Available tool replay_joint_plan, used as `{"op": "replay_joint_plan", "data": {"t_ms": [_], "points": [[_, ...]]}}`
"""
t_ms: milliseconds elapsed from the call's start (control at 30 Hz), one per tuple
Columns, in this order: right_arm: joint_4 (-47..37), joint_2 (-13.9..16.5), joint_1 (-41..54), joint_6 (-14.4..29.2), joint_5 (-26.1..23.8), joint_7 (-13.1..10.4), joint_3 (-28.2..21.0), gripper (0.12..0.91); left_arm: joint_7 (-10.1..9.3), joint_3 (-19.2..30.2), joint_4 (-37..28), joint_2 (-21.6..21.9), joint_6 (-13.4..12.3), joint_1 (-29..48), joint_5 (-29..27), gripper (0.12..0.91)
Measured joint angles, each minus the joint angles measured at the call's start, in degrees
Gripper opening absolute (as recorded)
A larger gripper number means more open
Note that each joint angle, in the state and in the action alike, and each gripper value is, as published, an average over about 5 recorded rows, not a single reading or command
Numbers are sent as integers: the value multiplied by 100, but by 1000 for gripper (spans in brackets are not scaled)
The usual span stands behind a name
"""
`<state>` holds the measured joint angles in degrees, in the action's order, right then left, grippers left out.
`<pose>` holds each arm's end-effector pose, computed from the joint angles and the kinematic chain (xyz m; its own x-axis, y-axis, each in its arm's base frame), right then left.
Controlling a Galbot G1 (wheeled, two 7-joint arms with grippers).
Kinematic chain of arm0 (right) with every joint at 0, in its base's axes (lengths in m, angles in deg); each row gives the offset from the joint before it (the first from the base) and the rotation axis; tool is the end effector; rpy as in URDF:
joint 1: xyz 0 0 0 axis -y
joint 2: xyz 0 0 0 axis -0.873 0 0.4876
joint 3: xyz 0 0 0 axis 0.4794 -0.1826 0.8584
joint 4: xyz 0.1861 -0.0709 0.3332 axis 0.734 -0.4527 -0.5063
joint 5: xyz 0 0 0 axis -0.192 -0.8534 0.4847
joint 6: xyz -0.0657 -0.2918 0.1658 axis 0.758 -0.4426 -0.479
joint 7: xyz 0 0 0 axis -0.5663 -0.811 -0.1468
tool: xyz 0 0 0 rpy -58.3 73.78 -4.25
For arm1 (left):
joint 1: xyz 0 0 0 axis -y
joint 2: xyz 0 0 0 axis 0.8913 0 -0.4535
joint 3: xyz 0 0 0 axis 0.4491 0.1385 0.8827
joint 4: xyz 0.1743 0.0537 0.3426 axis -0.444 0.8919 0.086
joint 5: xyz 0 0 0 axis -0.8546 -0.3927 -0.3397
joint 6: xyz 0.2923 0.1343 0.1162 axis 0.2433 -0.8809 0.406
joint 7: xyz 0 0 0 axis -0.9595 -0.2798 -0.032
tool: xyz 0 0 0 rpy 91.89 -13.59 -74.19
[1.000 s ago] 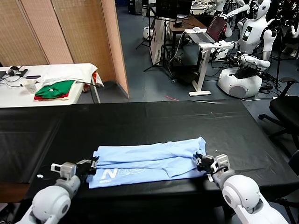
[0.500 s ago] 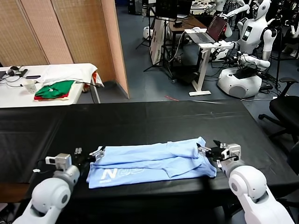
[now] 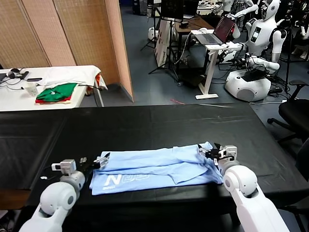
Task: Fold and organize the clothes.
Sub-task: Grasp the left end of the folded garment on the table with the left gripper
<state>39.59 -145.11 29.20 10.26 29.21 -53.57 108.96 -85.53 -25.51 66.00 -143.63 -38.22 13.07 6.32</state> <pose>0.3322 -0.0884 -0.3149 -0.8566 -0.0706 0.5112 -0.0650 0.9975 0.0287 0.2556 0.1320 -0.3176 -0.8564 0.1208 0.5020 0.0711 0.9906 -0.1170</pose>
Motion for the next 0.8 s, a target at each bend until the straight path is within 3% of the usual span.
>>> {"op": "replay_joint_plan", "data": {"t_ms": [200,333,467,533,633,733,800], "points": [[-35,-27,-18,64,-43,-2,-15,893,-14,39,-10,-60,64,-14,43,906],[-87,-74,-38,305,-67,-139,-51,748,-50,47,-36,-125,82,-12,-111,860],[-142,-115,-41,593,-27,-225,-131,530,-34,45,-80,-159,-87,-13,-513,642],[-152,-122,-43,667,34,-160,-159,405,-34,32,-99,-166,-182,-9,-679,490],[-128,-107,-67,718,112,39,-166,277,-36,-6,-117,-195,-282,-8,-801,301],[-60,-70,-117,754,121,237,-118,233,-14,-45,-101,-255,-399,-32,-902,170],[21,-34,-175,763,120,345,-45,224,13,-69,-67,-301,-490,-63,-1063,150]]}}
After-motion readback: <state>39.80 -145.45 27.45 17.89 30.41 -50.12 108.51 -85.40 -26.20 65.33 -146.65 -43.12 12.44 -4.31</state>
